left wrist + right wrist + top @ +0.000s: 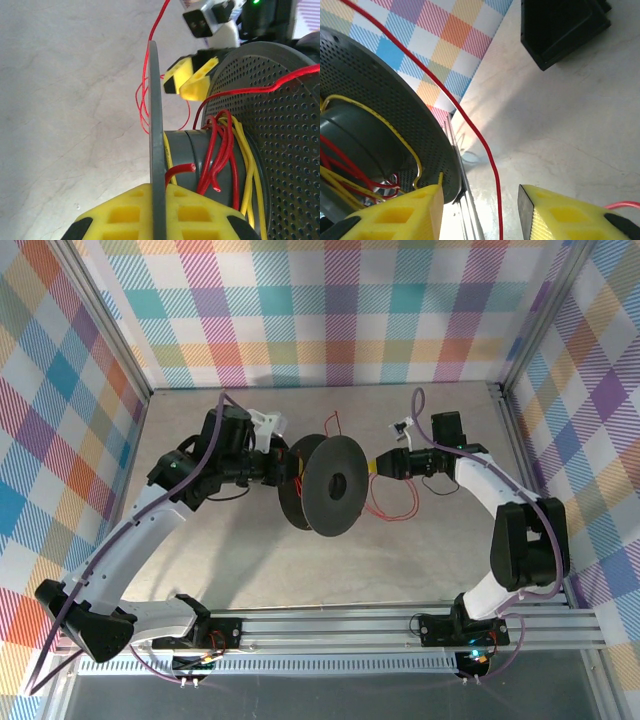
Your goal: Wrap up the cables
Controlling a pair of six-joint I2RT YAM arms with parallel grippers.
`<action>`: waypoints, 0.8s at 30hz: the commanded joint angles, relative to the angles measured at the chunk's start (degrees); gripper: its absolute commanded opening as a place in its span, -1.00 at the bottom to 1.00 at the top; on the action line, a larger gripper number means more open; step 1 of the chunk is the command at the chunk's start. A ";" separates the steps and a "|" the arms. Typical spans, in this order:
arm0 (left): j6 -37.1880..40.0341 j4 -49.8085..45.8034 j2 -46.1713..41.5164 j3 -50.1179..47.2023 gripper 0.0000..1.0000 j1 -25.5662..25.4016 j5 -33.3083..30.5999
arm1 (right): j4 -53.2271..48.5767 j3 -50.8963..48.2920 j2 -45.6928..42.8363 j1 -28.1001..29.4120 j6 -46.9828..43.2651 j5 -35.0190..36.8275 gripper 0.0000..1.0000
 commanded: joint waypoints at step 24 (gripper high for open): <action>-10.04 15.77 -1.12 -1.61 -1.00 6.74 16.87 | -2.63 6.64 9.06 6.95 -0.36 -7.99 -0.21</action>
